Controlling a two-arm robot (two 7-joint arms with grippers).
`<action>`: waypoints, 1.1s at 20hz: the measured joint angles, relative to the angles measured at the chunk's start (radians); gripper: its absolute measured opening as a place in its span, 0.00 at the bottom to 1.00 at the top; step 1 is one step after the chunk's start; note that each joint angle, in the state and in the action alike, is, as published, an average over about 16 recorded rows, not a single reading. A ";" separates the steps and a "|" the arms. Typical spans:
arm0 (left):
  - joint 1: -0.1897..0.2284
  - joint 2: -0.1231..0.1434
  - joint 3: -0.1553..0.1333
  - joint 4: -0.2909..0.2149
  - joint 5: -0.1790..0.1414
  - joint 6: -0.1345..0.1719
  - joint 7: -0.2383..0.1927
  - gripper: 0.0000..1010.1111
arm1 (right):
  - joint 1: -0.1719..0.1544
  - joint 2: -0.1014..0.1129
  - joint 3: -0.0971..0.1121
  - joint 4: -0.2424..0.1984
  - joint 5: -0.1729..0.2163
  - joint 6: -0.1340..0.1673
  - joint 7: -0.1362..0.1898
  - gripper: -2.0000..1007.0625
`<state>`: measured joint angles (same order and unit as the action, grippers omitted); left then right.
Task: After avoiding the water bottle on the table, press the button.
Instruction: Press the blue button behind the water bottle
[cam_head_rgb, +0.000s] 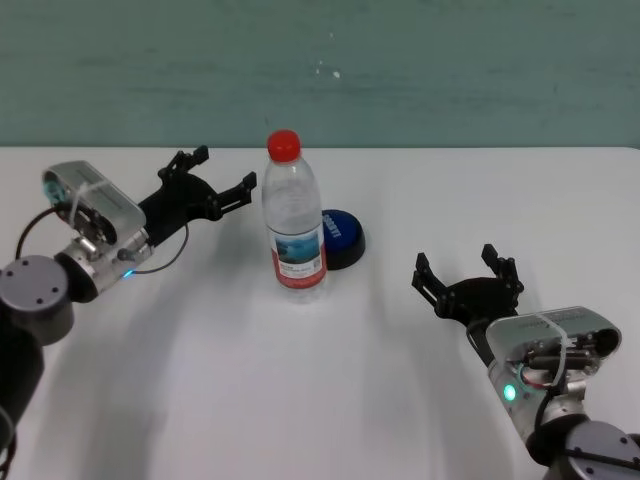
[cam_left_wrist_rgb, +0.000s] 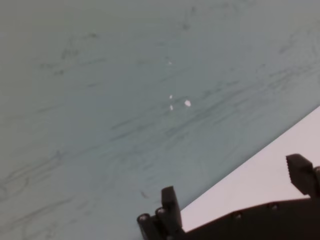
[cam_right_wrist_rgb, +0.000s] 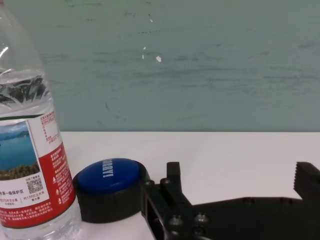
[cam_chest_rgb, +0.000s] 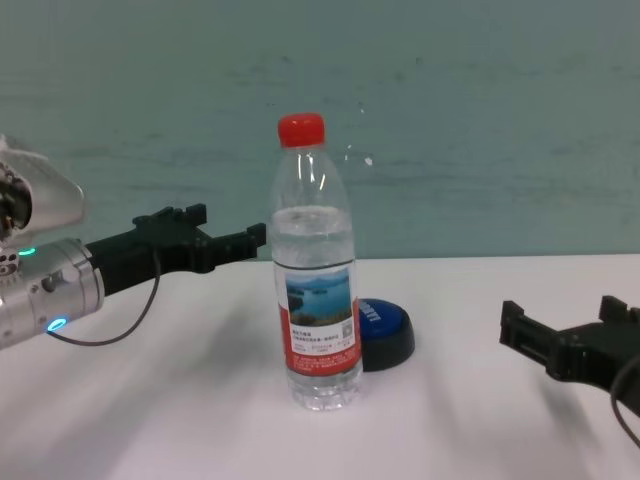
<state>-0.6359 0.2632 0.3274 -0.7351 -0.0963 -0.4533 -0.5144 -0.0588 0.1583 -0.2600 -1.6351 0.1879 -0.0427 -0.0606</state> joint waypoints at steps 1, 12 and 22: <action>-0.003 -0.002 0.000 0.004 0.001 -0.001 0.000 0.99 | 0.000 0.000 0.000 0.000 0.000 0.000 0.000 1.00; 0.003 -0.002 0.001 -0.011 0.009 0.006 0.000 0.99 | 0.000 0.000 0.000 0.000 0.000 0.000 0.000 1.00; 0.084 0.057 -0.012 -0.139 0.012 0.050 0.014 0.99 | 0.000 0.000 0.000 0.000 0.000 0.000 0.000 1.00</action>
<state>-0.5516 0.3202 0.3150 -0.8741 -0.0839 -0.4031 -0.5003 -0.0588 0.1583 -0.2600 -1.6351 0.1879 -0.0427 -0.0605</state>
